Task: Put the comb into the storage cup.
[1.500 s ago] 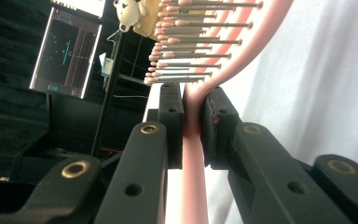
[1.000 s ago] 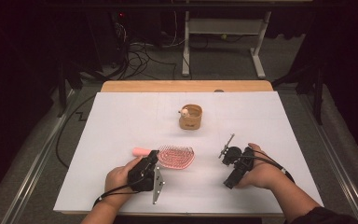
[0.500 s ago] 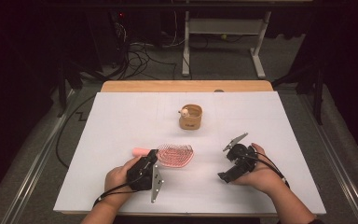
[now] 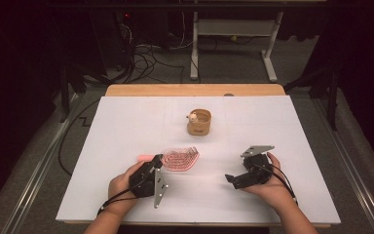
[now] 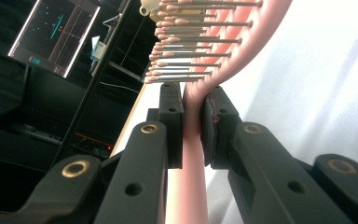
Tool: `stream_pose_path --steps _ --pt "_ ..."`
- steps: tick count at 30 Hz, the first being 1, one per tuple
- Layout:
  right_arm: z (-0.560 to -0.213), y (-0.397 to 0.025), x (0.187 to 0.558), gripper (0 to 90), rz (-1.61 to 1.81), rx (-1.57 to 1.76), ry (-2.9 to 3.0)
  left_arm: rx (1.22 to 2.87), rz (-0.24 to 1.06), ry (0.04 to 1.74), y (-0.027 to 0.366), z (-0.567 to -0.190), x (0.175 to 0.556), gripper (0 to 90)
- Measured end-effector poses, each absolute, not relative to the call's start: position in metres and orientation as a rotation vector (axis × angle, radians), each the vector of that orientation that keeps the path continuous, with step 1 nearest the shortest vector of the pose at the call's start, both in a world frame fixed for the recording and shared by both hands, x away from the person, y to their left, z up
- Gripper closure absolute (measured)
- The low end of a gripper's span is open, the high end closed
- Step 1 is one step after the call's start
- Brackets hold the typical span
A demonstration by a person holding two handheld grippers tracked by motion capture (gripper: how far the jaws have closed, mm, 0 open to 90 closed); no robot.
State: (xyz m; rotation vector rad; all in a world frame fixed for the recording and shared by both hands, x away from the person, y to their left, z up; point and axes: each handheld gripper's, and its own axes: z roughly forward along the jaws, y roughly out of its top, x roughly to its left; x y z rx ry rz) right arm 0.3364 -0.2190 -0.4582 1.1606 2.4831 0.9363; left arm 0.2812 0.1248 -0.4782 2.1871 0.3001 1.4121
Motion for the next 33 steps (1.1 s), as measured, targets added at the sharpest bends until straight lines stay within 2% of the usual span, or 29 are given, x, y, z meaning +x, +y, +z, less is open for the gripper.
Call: stream_pose_path --steps 21,33 --pt "-0.47 -0.221 0.312 0.4 1.326 1.193 2.178 2.147 1.304 0.439 0.139 -0.471 0.286 80.6" --pt "-0.471 -0.229 0.306 0.6 1.393 1.17 2.111 2.116 1.242 0.489 0.144 -0.467 0.288 80.6"
